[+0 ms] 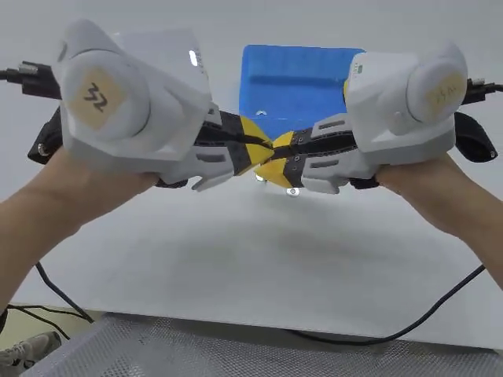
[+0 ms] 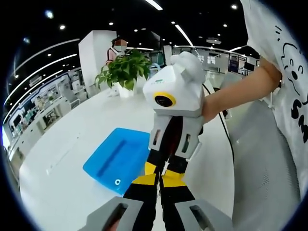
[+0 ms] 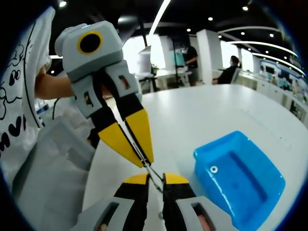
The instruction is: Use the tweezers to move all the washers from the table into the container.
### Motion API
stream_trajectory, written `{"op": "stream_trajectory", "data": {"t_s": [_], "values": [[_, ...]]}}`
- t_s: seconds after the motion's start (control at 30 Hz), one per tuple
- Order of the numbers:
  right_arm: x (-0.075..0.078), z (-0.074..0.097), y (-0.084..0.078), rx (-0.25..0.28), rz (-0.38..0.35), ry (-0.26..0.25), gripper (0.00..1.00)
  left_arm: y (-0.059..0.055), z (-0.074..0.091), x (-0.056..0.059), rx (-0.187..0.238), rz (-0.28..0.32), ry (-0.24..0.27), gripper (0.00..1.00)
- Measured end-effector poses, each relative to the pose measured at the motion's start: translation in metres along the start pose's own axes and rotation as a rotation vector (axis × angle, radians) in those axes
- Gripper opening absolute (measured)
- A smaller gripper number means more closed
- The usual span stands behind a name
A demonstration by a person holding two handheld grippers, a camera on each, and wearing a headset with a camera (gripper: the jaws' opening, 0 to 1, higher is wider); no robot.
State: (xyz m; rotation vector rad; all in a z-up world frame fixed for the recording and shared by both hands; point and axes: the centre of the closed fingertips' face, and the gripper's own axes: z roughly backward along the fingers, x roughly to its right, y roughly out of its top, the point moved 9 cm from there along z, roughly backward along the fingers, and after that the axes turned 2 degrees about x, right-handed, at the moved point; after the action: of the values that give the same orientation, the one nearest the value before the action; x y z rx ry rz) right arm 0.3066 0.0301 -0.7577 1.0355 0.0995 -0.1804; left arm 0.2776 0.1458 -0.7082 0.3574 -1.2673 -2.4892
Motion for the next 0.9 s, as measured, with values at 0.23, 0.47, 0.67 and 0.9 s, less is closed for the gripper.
{"op": "stream_trajectory", "data": {"t_s": [0.23, 0.47, 0.67, 0.9], "values": [[0.0033, -0.0010, -0.0024, 0.020, -0.050, 0.021, 0.08, -0.0001, 0.0008, 0.0003, 0.000, 0.014, 0.000, 0.00], [0.0053, -0.0026, -0.0078, 0.012, -0.052, 0.028, 0.09, 0.0007, 0.0005, 0.0024, -0.004, 0.010, 0.001, 0.00], [0.0062, -0.0028, -0.0079, -0.001, -0.046, 0.024, 0.09, 0.0039, 0.0006, 0.0029, -0.032, -0.018, 0.004, 0.00], [0.0057, -0.0032, -0.0071, 0.005, -0.050, 0.026, 0.09, 0.0053, 0.0003, 0.0024, -0.029, -0.017, 0.008, 0.00]]}}
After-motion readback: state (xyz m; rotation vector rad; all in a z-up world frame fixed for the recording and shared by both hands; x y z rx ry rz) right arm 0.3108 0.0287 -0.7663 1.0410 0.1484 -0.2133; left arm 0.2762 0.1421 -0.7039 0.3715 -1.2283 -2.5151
